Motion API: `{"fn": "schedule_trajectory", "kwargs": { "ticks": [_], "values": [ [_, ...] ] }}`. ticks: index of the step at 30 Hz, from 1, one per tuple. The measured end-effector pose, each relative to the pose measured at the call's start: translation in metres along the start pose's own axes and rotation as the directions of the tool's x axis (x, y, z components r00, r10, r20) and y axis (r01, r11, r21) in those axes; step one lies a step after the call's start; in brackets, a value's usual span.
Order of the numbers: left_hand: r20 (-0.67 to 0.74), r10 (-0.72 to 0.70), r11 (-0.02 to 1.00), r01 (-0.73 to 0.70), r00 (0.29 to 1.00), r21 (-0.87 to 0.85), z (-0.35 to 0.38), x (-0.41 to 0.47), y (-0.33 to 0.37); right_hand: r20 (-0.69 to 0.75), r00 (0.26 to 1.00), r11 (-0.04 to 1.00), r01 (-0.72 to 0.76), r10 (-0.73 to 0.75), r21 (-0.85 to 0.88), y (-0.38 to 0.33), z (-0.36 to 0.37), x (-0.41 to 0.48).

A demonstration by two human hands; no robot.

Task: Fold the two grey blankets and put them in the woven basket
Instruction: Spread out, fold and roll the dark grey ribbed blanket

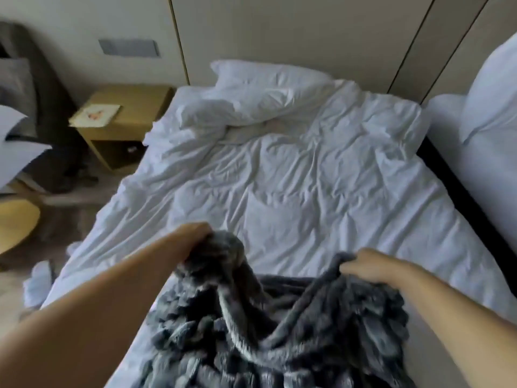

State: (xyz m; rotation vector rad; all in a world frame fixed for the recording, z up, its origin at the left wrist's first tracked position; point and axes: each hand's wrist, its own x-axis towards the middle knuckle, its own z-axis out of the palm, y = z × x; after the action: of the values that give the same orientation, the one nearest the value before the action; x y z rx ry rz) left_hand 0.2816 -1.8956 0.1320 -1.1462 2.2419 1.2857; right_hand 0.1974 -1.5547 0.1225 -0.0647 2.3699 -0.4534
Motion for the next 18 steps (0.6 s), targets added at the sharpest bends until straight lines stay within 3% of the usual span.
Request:
{"fn": "schedule_trajectory", "kwargs": {
  "ticks": [1,2,3,4,5,8,12,15,18],
  "values": [
    [-0.099,0.033,0.912,-0.071,0.995,-0.404,-0.037,0.018,0.057,-0.330,0.944,0.974,0.082,-0.008,0.212,-0.028,-0.068,0.022],
    [-0.190,0.084,0.724,-0.191,0.978,-0.663,-0.072,0.031,0.108,-0.594,0.804,0.917,0.208,0.038,0.339,-0.054,-0.134,0.040],
    [-0.252,0.183,0.544,-0.311,0.950,-0.779,-0.101,0.037,0.152,-0.741,0.667,0.863,0.324,0.083,0.388,-0.075,-0.190,0.051],
    [-0.293,0.276,0.421,-0.389,0.915,-0.819,-0.123,0.041,0.184,-0.809,0.579,0.822,0.411,0.097,0.393,-0.092,-0.234,0.058],
    [-0.317,0.314,0.406,-0.428,0.895,-0.808,-0.139,0.049,0.207,-0.831,0.550,0.791,0.468,0.088,0.393,-0.106,-0.268,0.064],
    [-0.297,0.340,0.541,-0.444,0.892,-0.714,-0.145,0.079,0.231,-0.813,0.579,0.815,0.442,0.059,0.374,-0.119,-0.308,0.093],
    [-0.314,0.355,0.775,-0.465,0.880,-0.428,-0.090,0.139,0.185,-0.728,0.683,0.883,0.311,0.049,0.352,-0.090,-0.254,0.144],
    [-0.163,0.220,0.959,-0.244,0.962,-0.142,-0.039,0.179,0.103,-0.492,0.861,0.916,0.088,0.128,0.392,-0.041,-0.172,0.178],
    [0.050,-0.037,0.982,0.028,0.998,0.185,0.010,0.197,0.008,-0.213,0.917,0.883,-0.229,0.336,0.410,0.024,-0.074,0.194]
  ]
}}
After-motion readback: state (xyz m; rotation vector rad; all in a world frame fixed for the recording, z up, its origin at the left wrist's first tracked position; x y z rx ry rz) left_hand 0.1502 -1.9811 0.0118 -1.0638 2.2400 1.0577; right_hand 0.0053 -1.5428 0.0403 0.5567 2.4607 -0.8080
